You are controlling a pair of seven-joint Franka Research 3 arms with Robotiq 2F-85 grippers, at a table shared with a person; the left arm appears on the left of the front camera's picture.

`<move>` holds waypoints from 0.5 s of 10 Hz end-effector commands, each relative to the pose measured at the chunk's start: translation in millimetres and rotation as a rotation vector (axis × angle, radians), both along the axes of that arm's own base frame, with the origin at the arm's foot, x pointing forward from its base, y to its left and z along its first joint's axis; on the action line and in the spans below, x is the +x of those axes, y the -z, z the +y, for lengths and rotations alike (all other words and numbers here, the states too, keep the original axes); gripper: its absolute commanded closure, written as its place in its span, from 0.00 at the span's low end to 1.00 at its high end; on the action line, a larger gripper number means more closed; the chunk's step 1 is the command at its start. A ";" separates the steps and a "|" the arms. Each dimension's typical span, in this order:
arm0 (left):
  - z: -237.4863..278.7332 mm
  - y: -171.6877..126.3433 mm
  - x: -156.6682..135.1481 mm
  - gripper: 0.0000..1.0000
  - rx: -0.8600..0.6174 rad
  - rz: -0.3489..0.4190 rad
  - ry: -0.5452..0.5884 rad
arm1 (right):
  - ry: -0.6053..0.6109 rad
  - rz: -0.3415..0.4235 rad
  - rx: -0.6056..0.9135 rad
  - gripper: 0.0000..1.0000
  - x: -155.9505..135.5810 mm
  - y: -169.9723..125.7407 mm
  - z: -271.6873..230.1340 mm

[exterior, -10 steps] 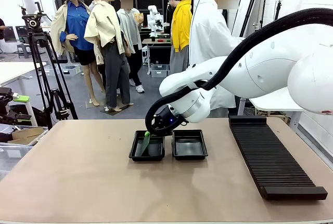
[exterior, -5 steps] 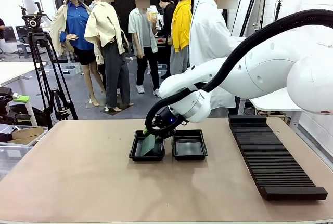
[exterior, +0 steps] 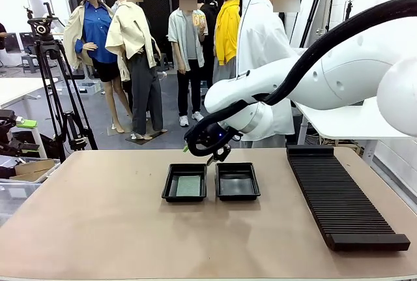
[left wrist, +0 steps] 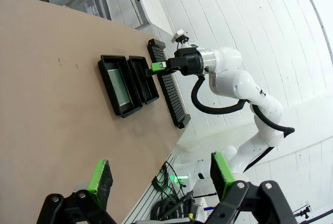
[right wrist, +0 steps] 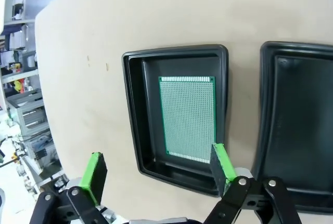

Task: Inspect and transfer BCBs to ESD trays.
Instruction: Pick up the Blank PCB from the PCB Rack and place it in the left ESD tray.

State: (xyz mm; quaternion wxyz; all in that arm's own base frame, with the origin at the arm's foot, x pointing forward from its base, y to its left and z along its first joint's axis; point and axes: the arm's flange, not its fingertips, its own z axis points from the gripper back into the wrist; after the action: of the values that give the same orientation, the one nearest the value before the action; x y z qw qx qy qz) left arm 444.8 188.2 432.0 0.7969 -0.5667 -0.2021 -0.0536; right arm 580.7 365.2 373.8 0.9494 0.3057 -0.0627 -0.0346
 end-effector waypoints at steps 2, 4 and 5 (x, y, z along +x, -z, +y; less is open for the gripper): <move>-0.6 -2.1 -1.7 0.00 0.000 0.005 -0.010 | -0.006 0.026 -0.053 0.00 -8.3 -2.0 -1.0; -0.6 -2.1 -1.7 0.00 0.000 0.005 -0.010 | -0.014 0.005 -0.020 0.00 -3.8 -5.8 0.1; -0.6 -2.1 -1.7 0.00 0.000 0.005 -0.010 | -0.014 0.005 -0.020 0.00 -3.8 -5.8 0.1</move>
State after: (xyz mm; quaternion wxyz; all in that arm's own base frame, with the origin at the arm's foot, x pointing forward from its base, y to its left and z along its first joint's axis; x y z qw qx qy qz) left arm 444.9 188.2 432.0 0.7969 -0.5667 -0.2020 -0.0536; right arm 575.7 366.5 378.2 0.9546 0.2912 -0.0595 -0.0212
